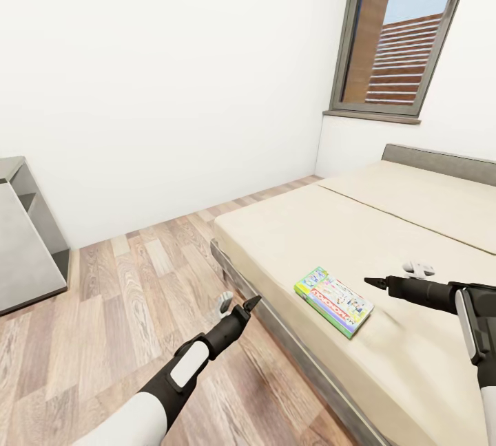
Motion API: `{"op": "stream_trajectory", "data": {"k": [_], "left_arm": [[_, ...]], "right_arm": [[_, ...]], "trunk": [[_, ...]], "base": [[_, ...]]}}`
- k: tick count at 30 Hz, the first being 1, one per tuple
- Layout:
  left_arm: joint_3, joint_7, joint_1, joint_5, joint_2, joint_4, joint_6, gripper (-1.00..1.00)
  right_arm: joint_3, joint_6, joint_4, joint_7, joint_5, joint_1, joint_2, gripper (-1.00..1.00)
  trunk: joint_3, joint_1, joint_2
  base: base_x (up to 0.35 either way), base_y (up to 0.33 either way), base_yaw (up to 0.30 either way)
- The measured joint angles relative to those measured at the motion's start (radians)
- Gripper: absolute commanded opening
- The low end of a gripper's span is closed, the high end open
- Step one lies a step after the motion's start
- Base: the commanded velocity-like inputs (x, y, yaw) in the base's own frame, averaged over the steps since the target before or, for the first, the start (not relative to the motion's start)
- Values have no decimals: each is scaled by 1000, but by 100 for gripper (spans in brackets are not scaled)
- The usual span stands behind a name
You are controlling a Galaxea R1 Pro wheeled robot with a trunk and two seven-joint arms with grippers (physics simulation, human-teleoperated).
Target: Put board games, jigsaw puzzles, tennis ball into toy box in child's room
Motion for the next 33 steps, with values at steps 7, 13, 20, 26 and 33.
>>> {"op": "stream_trajectory", "data": {"k": [7,13,20,26,33], "left_arm": [[0,-3,-3,0,-1,9,-4,100],[0,-4,-4,1,-2,12,-6,100],[-1,-4,-4,1,-2,14,-7,100],[-1,-5,-5,1,-3,14,-8,100],[-1,-5,-4,1,-3,17,-9,100]], "right_arm": [[-1,0,-2,0,0,0,-1,100],[-1,0,-3,0,0,0,-1,100],[-1,-1,-3,0,0,0,-1,100],[-2,-1,-3,0,0,0,0,100],[-2,-3,-1,0,0,0,1,100]], "trunk": [[0,0,0],[0,0,0],[0,0,0],[0,0,0],[0,0,0]], "base": [[0,0,0],[0,0,0],[0,0,0],[0,0,0],[0,0,0]]}}
